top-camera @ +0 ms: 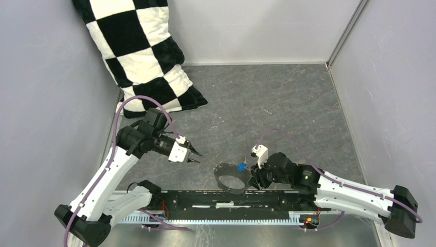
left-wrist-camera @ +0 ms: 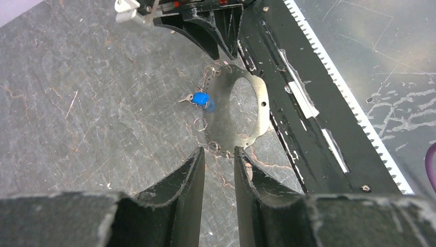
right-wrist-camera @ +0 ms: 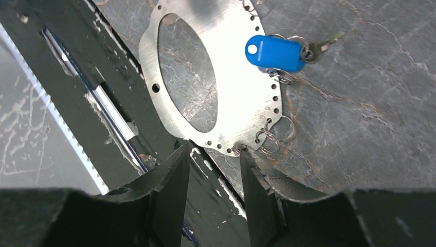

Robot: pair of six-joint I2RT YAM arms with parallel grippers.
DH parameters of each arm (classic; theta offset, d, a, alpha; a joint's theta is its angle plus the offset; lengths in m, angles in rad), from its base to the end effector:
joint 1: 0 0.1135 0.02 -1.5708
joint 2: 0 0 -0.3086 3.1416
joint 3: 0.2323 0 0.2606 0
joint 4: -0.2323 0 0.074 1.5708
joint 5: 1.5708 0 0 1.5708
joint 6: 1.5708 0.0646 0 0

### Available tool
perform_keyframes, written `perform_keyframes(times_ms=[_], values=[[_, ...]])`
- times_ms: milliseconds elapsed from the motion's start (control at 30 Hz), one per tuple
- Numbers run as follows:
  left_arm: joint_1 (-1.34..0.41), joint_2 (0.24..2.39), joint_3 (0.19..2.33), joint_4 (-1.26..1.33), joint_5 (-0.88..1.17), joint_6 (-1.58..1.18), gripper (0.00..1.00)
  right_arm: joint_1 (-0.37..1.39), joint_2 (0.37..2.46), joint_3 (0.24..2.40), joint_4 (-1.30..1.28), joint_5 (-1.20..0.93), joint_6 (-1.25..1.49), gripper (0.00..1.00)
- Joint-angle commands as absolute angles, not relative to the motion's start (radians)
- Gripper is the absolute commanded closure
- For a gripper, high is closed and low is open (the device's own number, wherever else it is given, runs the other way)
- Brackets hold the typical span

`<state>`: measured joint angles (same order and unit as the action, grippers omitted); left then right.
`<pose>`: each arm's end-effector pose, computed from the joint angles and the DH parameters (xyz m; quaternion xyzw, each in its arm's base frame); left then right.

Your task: Put the keys on the keyring

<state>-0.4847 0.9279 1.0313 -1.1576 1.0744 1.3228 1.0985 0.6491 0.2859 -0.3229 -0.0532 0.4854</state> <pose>0.0910 -0.1121 0.3552 0.7335 0.4112 -0.3627 0.4018 0.0605 0.1260 0.1783 -0.2835 0.8579 0.3214 0.2835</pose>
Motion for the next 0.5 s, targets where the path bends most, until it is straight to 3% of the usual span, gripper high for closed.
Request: perform_keyframes(times_ms=[0,467], values=[[-0.485,0.910,1.031,-1.121,1.082,1.260,0.66,1.100,0.737,0.377,-0.312,-0.134,0.361,0.53],[-0.485,0.884,1.017,-1.080,1.083,1.210,0.66,1.098,0.902,0.469,-0.437,-0.078,0.258,0.60]])
